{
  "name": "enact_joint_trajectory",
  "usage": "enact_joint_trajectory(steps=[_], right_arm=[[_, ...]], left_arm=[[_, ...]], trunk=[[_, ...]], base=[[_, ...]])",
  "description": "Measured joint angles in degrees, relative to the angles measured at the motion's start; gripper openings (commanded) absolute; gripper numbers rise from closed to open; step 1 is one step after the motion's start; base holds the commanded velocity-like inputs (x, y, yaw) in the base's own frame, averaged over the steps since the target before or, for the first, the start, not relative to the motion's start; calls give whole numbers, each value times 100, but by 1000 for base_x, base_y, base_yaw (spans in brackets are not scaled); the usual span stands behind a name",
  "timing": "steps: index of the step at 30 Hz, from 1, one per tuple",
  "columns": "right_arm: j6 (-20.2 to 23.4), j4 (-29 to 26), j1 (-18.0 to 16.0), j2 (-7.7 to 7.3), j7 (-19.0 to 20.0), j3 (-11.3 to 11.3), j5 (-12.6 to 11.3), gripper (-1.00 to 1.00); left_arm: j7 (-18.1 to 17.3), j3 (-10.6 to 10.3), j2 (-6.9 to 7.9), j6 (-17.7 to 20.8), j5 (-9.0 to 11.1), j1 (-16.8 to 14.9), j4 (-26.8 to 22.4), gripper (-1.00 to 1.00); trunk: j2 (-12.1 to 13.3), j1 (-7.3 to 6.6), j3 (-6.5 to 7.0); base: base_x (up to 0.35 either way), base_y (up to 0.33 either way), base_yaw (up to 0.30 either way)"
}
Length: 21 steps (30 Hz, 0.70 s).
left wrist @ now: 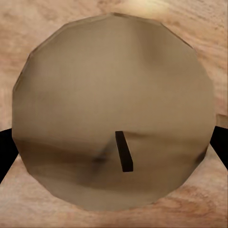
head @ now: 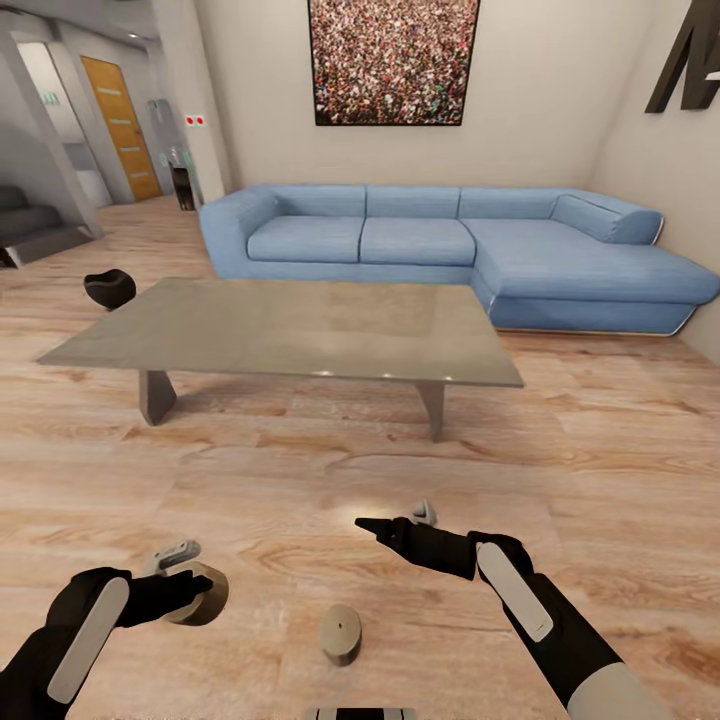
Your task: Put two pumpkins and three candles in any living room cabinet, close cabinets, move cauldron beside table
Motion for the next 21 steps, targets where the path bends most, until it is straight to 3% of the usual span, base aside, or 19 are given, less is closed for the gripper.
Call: enact_joint_trajectory(steps=[21], right_arm=[[-4, 139, 0, 2, 9, -1, 2, 100]], left_arm=[[0, -6, -4, 0, -37, -17, -3, -100]], trunk=[[0, -1, 0]], base=[[-6, 286, 0]])
